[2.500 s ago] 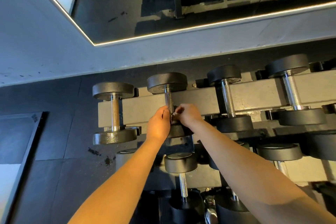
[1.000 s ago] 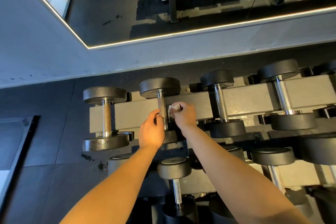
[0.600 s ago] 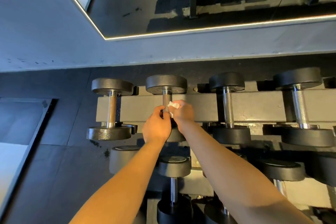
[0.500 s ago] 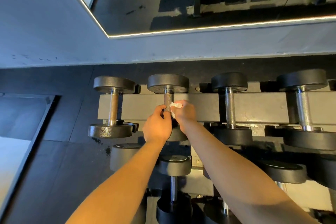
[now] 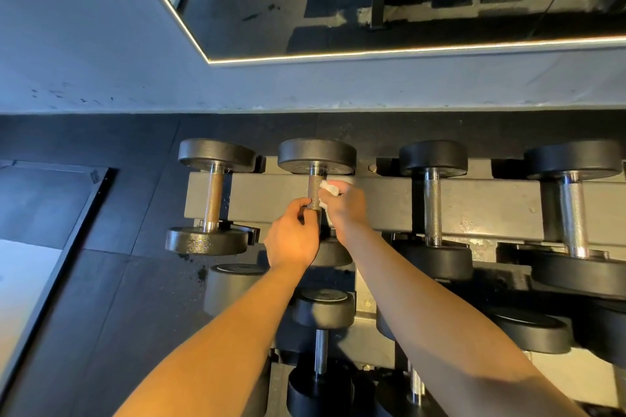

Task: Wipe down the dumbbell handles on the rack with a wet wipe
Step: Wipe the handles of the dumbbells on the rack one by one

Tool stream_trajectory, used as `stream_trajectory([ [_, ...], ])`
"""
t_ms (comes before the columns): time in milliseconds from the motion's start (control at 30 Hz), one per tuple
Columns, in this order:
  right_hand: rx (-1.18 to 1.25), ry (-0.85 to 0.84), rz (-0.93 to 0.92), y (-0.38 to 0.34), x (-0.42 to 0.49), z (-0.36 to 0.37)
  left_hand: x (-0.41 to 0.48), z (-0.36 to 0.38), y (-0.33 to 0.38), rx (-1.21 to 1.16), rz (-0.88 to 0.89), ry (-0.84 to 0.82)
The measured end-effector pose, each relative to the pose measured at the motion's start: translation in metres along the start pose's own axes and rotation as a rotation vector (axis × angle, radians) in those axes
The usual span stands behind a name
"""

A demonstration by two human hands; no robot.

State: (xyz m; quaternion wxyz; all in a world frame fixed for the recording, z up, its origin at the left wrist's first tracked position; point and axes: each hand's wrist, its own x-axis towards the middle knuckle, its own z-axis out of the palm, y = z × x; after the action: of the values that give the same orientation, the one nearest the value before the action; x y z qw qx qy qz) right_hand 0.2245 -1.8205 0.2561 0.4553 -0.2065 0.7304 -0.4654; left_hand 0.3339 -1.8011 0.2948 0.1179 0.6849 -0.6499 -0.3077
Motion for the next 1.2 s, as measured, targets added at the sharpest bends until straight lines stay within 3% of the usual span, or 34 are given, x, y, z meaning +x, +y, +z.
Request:
stream_trajectory([
  [100,-0.132,-0.071,-0.016,0.006,-0.003,0.000,0.000,0.000,0.000,-0.003,-0.004,0.002],
  [333,-0.086,-0.055,0.139,0.010,-0.006,-0.011,0.000,0.000,-0.001,-0.018,0.008,0.004],
  [500,-0.005,0.060,-0.031,0.004,-0.002,-0.006,0.000,0.000,-0.003,-0.019,0.011,-0.002],
  [733,-0.151,0.041,-0.181,-0.004,0.001,0.007,0.003,0.001,-0.005,-0.020,0.003,0.000],
  [1000,-0.306,-0.097,-0.107,0.012,-0.015,-0.014,0.003,0.000,-0.005,-0.012,0.009,-0.007],
  [1100,-0.077,-0.026,-0.088,0.001,-0.011,-0.013,0.002,-0.001,-0.006,-0.015,0.020,-0.009],
  [1200,0.184,-0.043,0.046,-0.012,-0.011,-0.008,0.003,-0.001,-0.006,-0.025,0.014,-0.010],
])
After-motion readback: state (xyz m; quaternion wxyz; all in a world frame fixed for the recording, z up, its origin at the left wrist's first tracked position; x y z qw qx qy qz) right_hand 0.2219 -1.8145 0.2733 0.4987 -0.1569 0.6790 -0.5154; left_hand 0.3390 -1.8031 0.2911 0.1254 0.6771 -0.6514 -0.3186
